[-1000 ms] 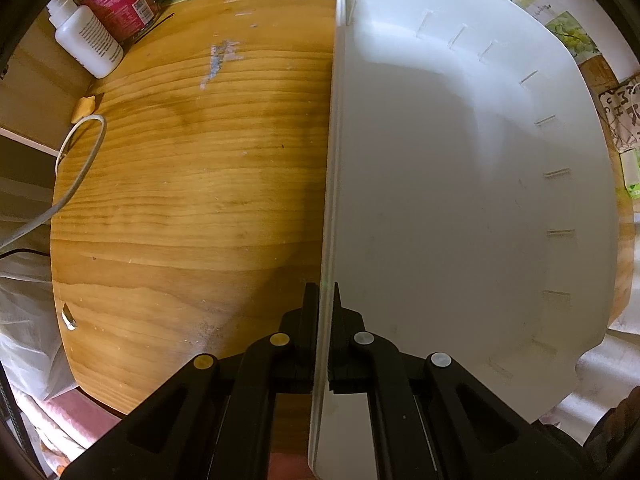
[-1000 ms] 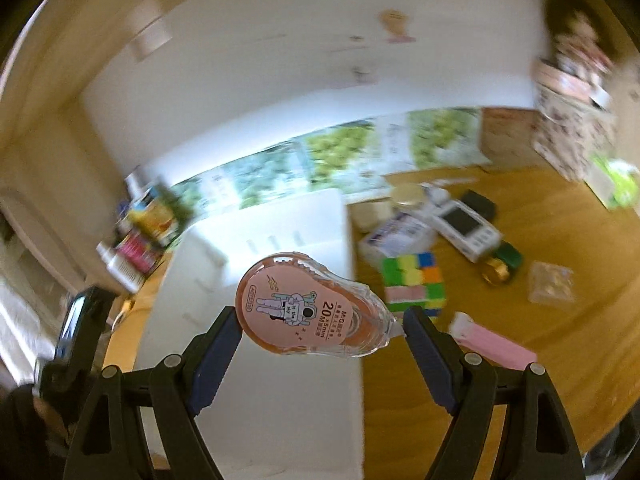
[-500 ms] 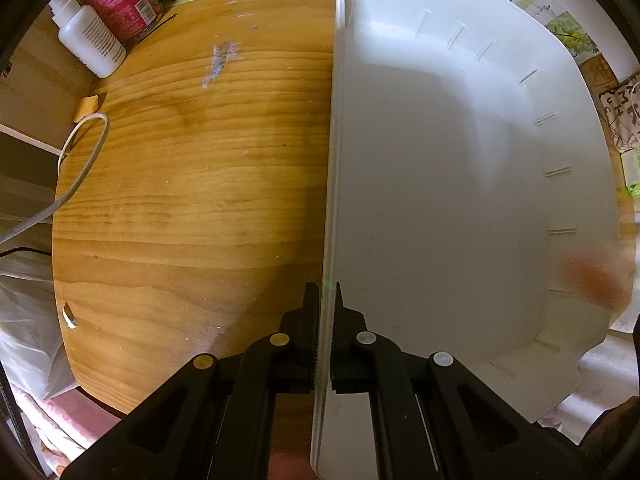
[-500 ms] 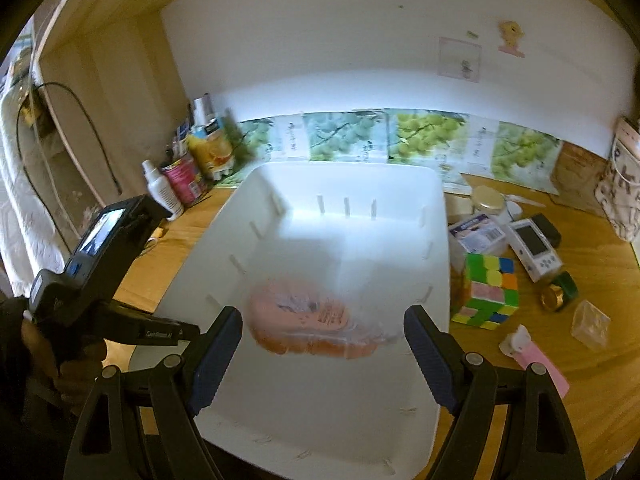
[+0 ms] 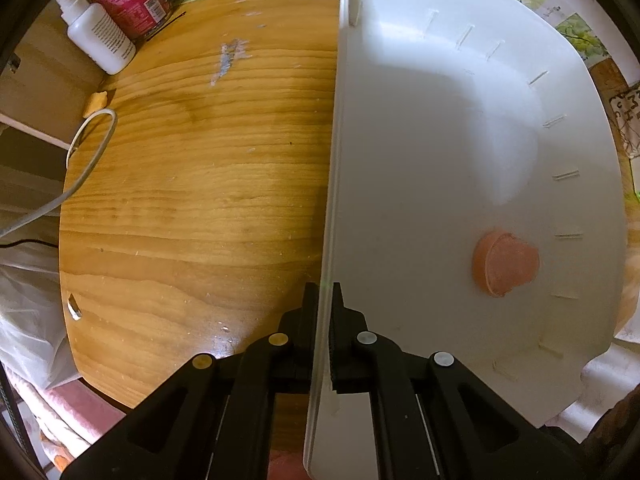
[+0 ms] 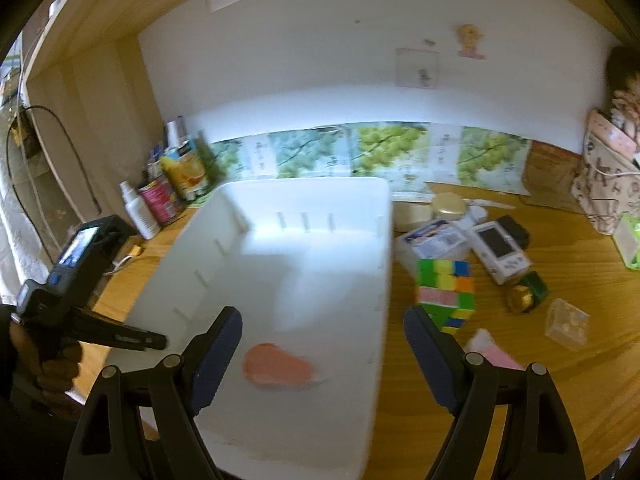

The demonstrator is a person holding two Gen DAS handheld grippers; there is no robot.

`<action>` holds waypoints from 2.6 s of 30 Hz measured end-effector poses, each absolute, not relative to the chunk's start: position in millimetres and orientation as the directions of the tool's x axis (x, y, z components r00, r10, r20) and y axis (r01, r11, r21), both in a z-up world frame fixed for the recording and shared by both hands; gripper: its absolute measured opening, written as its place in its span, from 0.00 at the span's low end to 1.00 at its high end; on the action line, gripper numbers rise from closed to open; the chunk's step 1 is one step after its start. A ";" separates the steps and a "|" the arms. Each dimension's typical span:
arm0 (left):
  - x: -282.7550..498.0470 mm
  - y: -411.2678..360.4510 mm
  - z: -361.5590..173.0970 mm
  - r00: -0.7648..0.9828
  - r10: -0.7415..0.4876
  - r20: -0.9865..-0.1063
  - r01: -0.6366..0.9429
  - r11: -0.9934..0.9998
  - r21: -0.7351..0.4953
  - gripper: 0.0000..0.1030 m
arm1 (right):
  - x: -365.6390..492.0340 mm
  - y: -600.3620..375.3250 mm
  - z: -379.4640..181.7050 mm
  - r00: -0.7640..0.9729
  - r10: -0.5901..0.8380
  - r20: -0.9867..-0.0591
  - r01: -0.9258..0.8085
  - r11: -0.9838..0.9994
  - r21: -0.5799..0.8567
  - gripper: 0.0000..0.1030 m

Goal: Organize rigid objects
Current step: 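Carry the tape dispenser into the white bin and open the right gripper, then grasp the pink hair roller with the right gripper, then lower the pink hair roller into the white bin and release it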

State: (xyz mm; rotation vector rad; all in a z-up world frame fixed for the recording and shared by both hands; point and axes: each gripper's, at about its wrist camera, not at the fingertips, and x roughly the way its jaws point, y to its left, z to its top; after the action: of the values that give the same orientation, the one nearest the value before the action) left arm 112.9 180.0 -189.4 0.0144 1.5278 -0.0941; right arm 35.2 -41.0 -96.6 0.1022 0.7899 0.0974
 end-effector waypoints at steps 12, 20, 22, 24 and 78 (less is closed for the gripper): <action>118.2 189.5 -195.5 0.013 -0.064 -0.998 -0.031 0.997 -0.065 0.05 | 27.7 -113.8 -114.4 0.719 0.031 -0.694 -0.022 1.000 0.021 0.81; 112.9 185.1 -197.6 0.004 -0.050 -0.999 -0.097 0.994 -0.050 0.07 | 36.9 -150.0 -138.6 0.673 0.012 -0.740 -0.051 0.998 -0.029 0.81; 111.1 183.9 -198.1 0.005 -0.045 -0.999 -0.110 0.993 -0.046 0.07 | 40.0 -158.0 -146.2 0.654 0.021 -0.756 -0.064 0.998 -0.027 0.81; 110.9 182.5 -198.5 0.005 -0.040 -0.999 -0.120 0.992 -0.040 0.07 | 42.2 -163.4 -153.7 0.637 0.025 -0.771 -0.078 0.996 -0.032 0.81; 105.3 152.5 -201.6 0.028 -0.069 -0.997 0.157 0.986 -0.064 0.10 | 40.2 -93.4 -108.9 0.639 -0.010 -0.769 0.049 0.998 0.028 0.24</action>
State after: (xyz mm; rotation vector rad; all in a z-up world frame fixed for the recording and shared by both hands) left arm 105.3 152.5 -201.6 0.0702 1.5333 -0.1746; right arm 40.2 -93.4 -108.9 0.0477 0.8768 -0.0341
